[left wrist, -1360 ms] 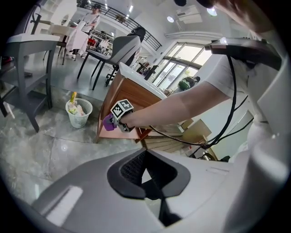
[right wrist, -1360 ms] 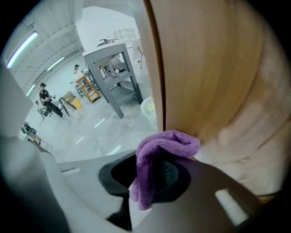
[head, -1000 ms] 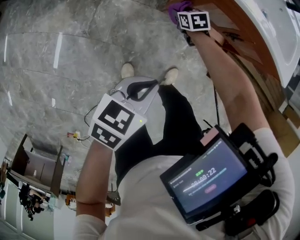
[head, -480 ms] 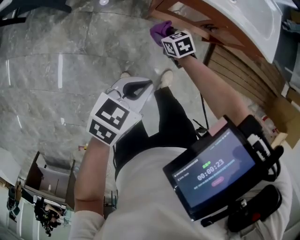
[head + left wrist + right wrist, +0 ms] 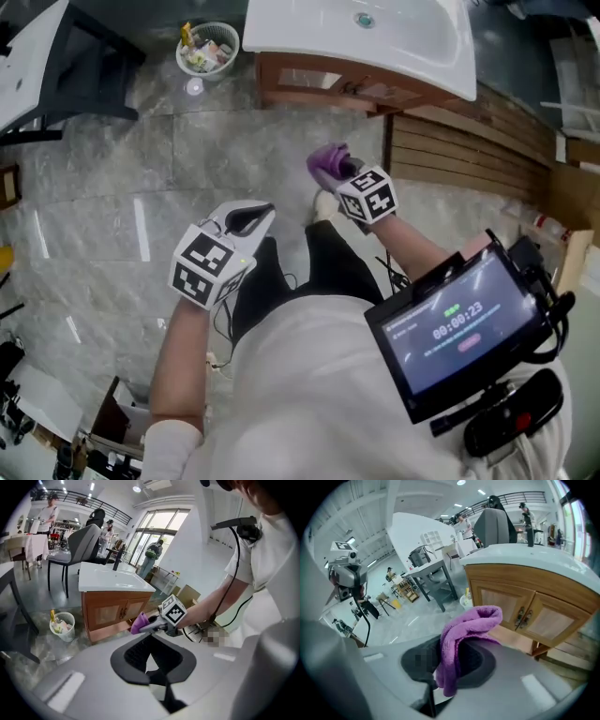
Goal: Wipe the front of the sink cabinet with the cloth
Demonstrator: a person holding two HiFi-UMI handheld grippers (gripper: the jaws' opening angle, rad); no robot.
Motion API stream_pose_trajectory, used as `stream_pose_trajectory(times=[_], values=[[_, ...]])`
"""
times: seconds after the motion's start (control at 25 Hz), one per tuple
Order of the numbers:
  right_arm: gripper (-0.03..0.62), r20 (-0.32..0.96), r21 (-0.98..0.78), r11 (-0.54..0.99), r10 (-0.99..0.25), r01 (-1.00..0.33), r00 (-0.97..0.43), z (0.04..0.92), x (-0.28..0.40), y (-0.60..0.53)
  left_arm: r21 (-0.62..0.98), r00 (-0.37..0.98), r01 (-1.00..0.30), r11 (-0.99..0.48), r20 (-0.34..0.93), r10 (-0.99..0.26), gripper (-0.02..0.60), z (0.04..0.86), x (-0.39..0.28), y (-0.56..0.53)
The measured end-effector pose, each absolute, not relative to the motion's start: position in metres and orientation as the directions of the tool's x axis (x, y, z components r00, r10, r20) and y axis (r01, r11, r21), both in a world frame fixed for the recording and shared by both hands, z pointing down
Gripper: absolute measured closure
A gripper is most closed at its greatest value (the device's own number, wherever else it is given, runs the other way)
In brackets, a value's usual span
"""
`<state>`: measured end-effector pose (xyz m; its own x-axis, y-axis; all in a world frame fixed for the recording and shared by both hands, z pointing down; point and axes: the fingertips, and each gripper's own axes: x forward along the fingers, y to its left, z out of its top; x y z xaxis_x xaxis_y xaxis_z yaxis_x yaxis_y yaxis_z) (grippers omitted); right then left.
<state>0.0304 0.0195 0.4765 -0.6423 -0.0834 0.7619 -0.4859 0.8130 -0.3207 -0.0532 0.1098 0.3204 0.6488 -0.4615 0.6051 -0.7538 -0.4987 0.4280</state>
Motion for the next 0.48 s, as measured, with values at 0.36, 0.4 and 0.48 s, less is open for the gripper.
stream_pose_trajectory(times=[0.36, 0.4, 0.48], values=[[0.522, 0.653, -0.337, 0.731, -0.272, -0.593, -0.707, 0.324, 0.130, 0.050, 0.375, 0.690, -0.686, -0.624, 0.606, -0.395, 0.577, 0.235, 0.009, 0.121], [0.522, 0.638, -0.331, 0.731, -0.293, -0.597, -0.713, 0.303, 0.140, 0.055, 0.367, 0.694, -0.680, -0.635, 0.601, -0.396, 0.577, 0.222, 0.017, 0.122], [0.522, 0.609, -0.316, 0.740, -0.320, -0.593, -0.725, 0.269, 0.154, 0.066, 0.358, 0.705, -0.665, -0.656, 0.590, -0.393, 0.577, 0.201, 0.033, 0.124]])
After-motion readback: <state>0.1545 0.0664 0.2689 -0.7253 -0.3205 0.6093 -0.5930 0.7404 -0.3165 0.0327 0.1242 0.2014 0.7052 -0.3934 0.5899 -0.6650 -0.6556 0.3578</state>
